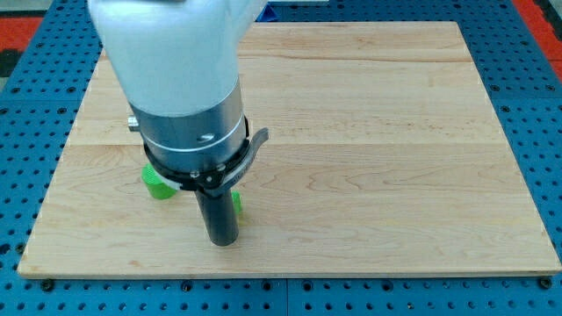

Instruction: Push the green star closer to the green circle

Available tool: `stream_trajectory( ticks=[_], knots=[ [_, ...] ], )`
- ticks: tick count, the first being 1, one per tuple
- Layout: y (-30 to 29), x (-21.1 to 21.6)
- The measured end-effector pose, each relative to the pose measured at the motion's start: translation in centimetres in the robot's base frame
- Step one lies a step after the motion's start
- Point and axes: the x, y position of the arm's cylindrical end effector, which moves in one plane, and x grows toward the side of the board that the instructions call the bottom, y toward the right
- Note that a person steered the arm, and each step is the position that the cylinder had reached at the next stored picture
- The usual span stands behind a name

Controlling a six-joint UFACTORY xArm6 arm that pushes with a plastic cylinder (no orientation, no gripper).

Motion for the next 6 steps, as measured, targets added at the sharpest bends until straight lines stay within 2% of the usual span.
stream_trajectory(
  ticks=[1, 2, 3, 4, 5, 6],
  knots=[
    [-0.2, 0.0],
    [5.3, -0.2],
    [4.1, -2.3],
    [1.6, -2.5],
    [1.6, -4.5],
    [-1.9, -4.5]
  ],
)
